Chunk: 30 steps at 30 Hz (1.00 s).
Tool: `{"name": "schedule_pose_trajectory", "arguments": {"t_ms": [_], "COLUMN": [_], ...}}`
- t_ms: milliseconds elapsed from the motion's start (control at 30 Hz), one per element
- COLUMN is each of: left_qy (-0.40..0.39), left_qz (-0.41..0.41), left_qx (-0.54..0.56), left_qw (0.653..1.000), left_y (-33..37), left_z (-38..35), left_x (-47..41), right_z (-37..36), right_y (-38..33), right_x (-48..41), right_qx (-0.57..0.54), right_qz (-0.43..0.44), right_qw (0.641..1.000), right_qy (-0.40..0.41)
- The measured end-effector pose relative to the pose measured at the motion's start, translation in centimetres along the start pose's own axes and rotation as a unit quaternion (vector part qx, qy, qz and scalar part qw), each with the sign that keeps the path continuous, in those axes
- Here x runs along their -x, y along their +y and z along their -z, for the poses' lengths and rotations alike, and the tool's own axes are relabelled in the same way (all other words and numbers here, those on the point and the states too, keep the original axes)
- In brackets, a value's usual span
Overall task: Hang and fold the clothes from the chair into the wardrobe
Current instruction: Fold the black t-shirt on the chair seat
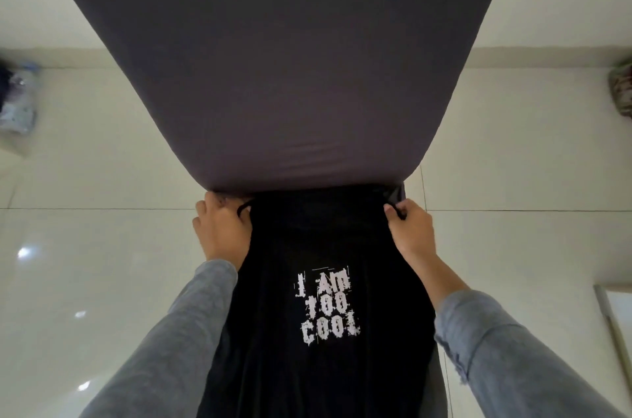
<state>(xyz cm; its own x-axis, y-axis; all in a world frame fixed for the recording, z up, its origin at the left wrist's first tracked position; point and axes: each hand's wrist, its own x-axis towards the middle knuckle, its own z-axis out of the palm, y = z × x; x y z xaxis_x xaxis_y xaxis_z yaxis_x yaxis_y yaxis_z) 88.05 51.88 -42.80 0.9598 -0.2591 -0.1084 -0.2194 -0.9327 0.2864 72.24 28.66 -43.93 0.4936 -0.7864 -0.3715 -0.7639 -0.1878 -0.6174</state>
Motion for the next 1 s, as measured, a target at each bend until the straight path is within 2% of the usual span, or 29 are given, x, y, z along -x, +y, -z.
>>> {"name": "schedule_pose_trajectory", "arguments": {"t_ms": [100,200,233,333,367,433,500,567,600,733,767,867,933,1000], "left_qy": [-0.023,-0.084,-0.127,-0.247,-0.295,-0.395,-0.401,-0.357,-0.348,-0.422,-0.458,-0.554,-0.561,-0.531], "left_qz": [0.017,0.127,0.163,0.274,0.29,0.257,0.21,0.198,0.196,0.128,0.108,0.031,-0.01,-0.023], "left_qx": [0.046,0.176,0.247,0.425,0.442,0.435,0.43,0.436,0.449,0.434,0.42,0.374,0.356,0.352], "left_qw": [0.999,0.972,0.947,0.826,0.796,0.768,0.781,0.802,0.8,0.785,0.776,0.743,0.747,0.77], "left_y": [1.6,3.2,3.7,4.7,4.7,4.3,3.4,2.3,1.9,0.6,0.7,0.2,0.0,-0.5], "left_z": [0.3,0.5,0.5,1.1,1.5,2.2,2.9,4.5,5.2,12.0,13.5,19.7,23.2,27.1], "left_x": [1.1,2.6,3.3,5.4,6.0,7.1,8.0,8.8,8.8,11.7,12.4,15.1,16.4,17.7], "right_z": [-1.6,-3.4,-3.8,-4.5,-4.5,-4.1,-3.5,-2.1,-1.7,0.9,1.5,3.8,5.1,6.4], "right_y": [-0.7,-1.4,-1.6,-2.6,-3.0,-3.7,-3.8,-3.6,-3.3,-4.5,-5.1,-8.3,-10.3,-12.4], "right_x": [3.1,7.1,8.4,11.7,12.8,15.0,17.0,19.0,19.2,23.0,23.4,26.4,28.2,30.8], "right_qx": [-0.049,-0.085,-0.097,-0.183,-0.205,-0.218,-0.231,-0.261,-0.27,-0.269,-0.263,-0.196,-0.141,-0.116], "right_qz": [0.024,0.045,0.051,0.068,0.074,0.071,0.054,0.02,0.006,-0.038,-0.016,0.145,0.235,0.287], "right_qw": [0.993,0.965,0.958,0.941,0.933,0.916,0.91,0.921,0.927,0.942,0.948,0.954,0.935,0.912], "right_qy": [-0.109,-0.245,-0.266,-0.277,-0.285,-0.33,-0.341,-0.288,-0.262,-0.197,-0.181,-0.174,-0.227,-0.269]}}
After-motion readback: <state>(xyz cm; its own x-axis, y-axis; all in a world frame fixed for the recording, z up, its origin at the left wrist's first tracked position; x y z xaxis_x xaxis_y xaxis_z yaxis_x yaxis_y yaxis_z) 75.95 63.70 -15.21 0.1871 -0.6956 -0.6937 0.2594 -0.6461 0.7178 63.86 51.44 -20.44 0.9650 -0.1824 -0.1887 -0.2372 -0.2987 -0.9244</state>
